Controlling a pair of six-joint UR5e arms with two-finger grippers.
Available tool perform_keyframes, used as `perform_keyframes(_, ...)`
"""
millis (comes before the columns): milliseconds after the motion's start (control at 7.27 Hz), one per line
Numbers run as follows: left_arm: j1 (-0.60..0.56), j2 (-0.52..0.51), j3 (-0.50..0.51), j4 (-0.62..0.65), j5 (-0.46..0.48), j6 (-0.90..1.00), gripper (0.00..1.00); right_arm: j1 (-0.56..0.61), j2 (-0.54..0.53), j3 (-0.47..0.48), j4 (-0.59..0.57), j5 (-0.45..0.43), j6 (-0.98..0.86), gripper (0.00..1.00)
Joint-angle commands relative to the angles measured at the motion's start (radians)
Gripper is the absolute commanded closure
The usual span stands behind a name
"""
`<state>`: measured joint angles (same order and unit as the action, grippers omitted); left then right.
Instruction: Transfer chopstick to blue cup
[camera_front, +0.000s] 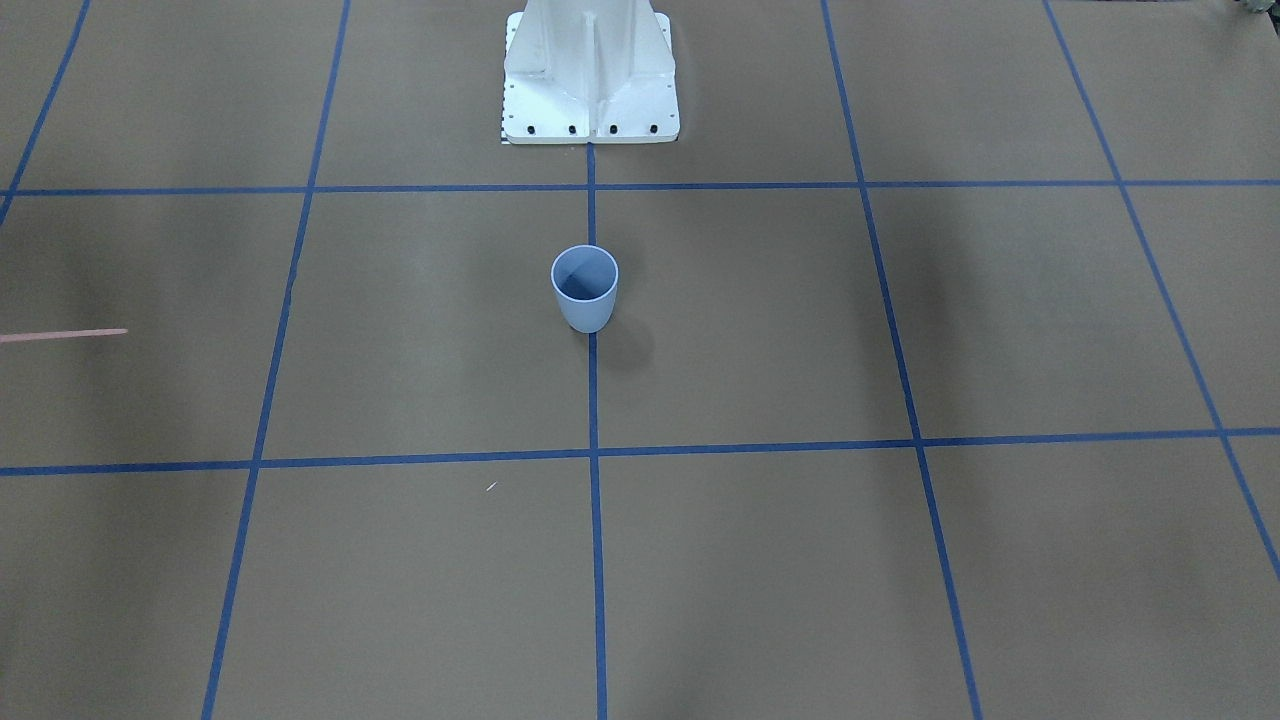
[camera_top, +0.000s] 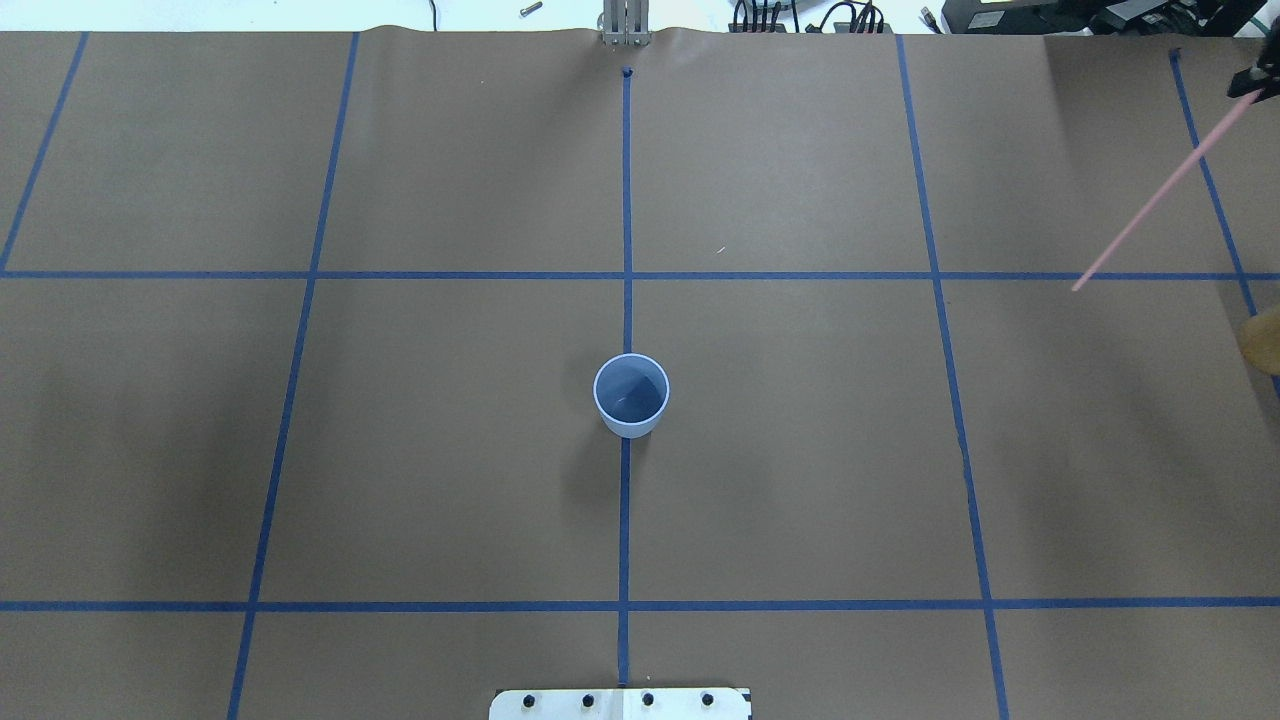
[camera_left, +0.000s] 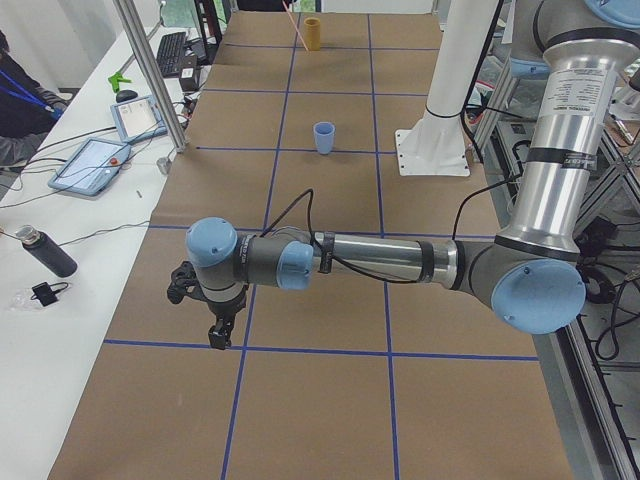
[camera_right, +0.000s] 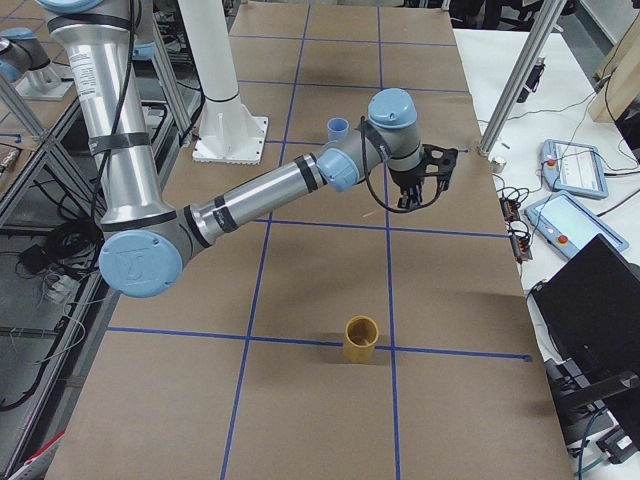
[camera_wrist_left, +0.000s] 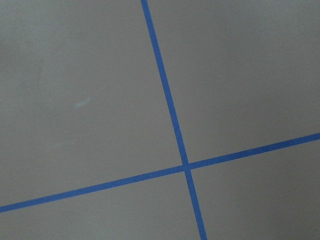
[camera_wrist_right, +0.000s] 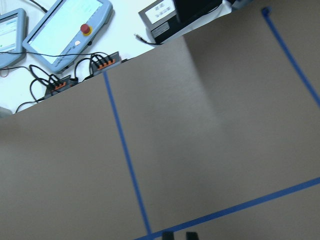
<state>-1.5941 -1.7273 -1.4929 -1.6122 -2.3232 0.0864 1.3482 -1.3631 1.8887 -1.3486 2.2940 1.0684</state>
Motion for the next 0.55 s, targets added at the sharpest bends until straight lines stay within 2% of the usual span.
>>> perform_keyframes(0,-0.009,0.02,-0.038,0.0,-0.002,-0.06,0.01,-0.169,0.118,0.07,-0.076,-0.056,0.323,1.0)
perform_keyframes(275,-0.009,0.025,-0.04,-0.001,-0.004,-0.063,0.01,-0.315,0.314,0.185,-0.463,-0.219,0.378,1.0)
perform_keyframes(412,-0.009,0.025,-0.038,-0.002,-0.004,-0.063,0.01,-0.405,0.361,0.204,-0.519,-0.31,0.483,1.0)
